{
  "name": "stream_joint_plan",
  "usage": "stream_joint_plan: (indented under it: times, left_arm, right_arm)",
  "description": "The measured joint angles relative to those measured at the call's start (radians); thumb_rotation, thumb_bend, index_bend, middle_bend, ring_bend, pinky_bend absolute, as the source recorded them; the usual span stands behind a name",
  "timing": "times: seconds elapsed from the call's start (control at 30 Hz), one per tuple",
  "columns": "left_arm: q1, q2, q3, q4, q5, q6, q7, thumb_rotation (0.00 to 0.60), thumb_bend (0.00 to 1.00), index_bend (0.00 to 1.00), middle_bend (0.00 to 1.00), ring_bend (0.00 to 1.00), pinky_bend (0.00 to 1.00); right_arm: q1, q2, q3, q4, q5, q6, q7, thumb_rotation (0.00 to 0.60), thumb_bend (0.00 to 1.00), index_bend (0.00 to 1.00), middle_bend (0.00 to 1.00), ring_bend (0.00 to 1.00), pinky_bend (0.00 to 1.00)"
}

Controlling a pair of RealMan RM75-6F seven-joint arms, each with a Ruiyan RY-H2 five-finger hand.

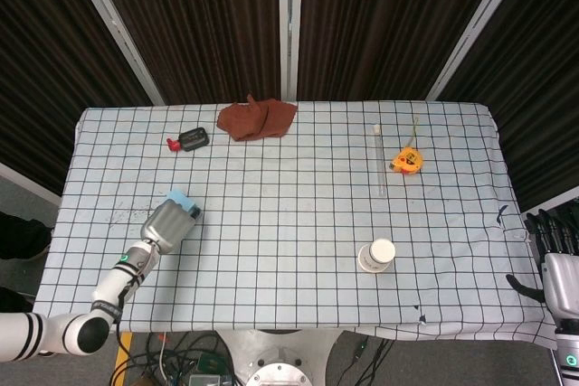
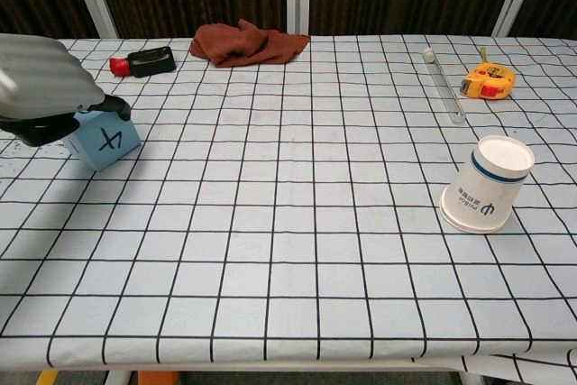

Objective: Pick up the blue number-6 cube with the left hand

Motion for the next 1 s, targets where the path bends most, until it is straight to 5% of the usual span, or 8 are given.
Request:
stream_joint_plan:
  times: [0.43,1.0]
  left_arm:
    - [-0.134,-0.01,0.016,0.095,-0.196,-0.05,0.003,0.6,0.67,0.21,0.86,0.91,0.94]
    - [-0.277,-0.006,0.097,0.217,-0.446,-0.117,-0.044,0.6,0.69,0.24,0.87,0.92,0.95]
  right_arm:
    - [0.002,-0.004,0.002,0.002,0.007,-0.006,-0.006,0.6,0.05,0.0,0.0,0.0,0.0]
    - [0.005,-0.007,0.004,0.011,0.017,-0.019,-0.002,0.6,0.05,0.0,0.0,0.0,0.0]
